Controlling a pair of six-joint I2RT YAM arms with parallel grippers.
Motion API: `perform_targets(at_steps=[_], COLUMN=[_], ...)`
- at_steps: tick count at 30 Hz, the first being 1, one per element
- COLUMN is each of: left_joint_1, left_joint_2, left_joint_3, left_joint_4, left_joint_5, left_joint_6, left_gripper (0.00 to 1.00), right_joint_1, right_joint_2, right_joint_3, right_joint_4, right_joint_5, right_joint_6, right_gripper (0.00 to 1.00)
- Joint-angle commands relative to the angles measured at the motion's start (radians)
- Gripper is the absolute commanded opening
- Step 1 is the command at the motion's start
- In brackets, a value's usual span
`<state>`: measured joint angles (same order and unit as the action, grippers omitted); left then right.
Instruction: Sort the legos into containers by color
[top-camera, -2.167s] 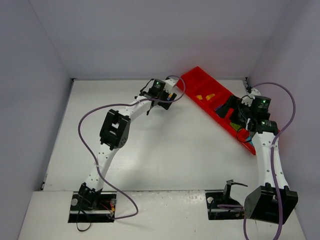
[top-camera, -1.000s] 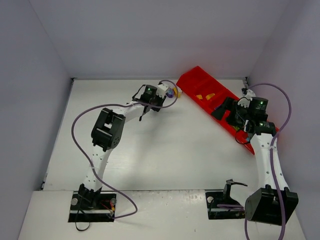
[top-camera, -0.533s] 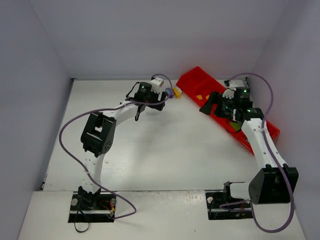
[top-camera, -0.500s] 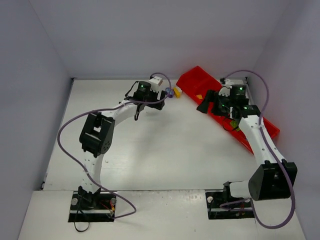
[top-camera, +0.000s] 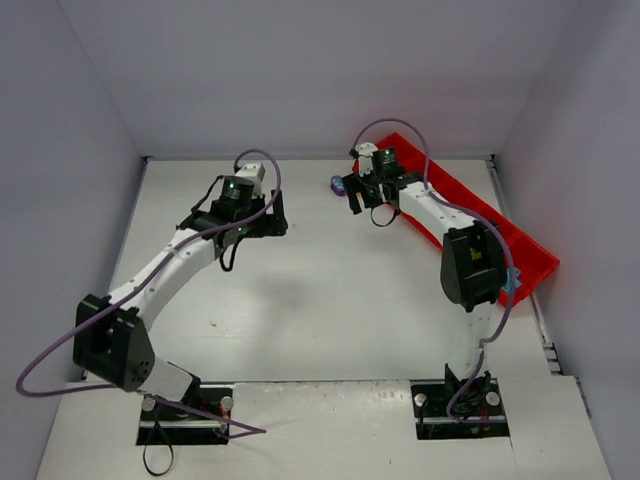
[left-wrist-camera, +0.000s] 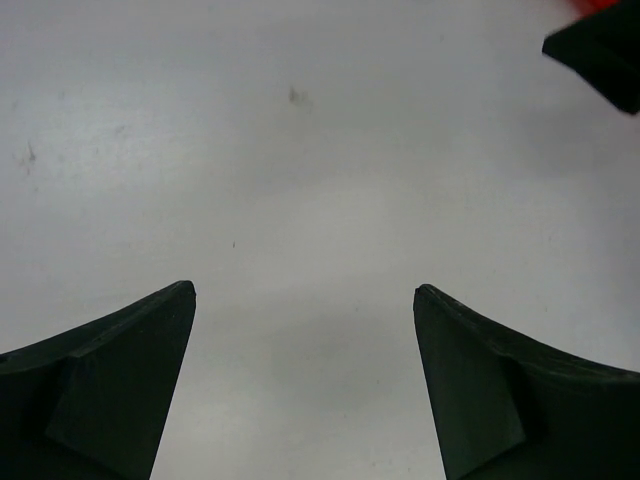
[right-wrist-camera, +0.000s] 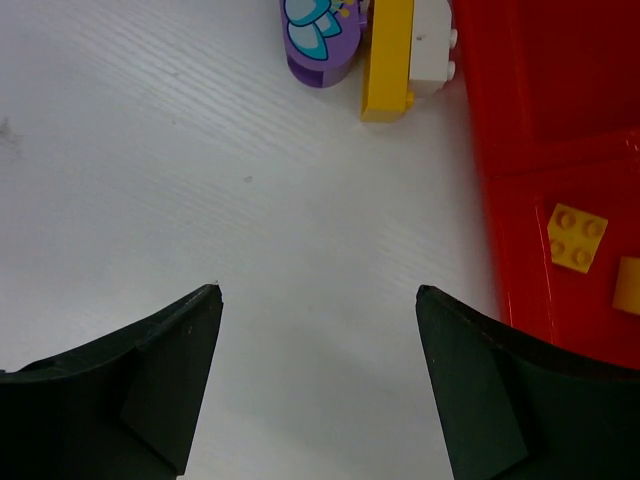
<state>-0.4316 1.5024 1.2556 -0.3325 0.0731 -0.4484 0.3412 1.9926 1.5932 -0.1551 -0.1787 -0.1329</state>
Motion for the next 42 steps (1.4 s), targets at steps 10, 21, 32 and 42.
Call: perform_targets(at_steps=[10, 21, 32, 42], left_joint_1=[-0.001, -0.001, 0.001, 0.001], left_joint_2=[-0.363, -0.436, -0.452, -0.462], left_joint_3=[-0.2, -0.239, -0.252, -0.278], left_joint_4=[-0.181, -0.269, -0.293, -0.298], left_joint_5=[-0.062, -0.064, -0.094, -0.091], left_joint_6=[-0.107, -0.128, -0.139, -0.145], left_gripper=[0.84, 0.84, 0.84, 0.84], right_joint_1=[0.027, 0.041, 0.044, 0.062], right_joint_2=[0.238, 0.426, 0.523, 0.538], right_joint_3=[0.223, 0.414, 0.508, 0.499], right_joint_4=[0.245, 0.292, 0.292, 0.295], right_joint_5=[0.013, -0.001, -0.021, -0.051], right_joint_6=[-0.117, -0.134, -0.148, -0.166], right_gripper=[0.74, 0.73, 0.71, 0.55])
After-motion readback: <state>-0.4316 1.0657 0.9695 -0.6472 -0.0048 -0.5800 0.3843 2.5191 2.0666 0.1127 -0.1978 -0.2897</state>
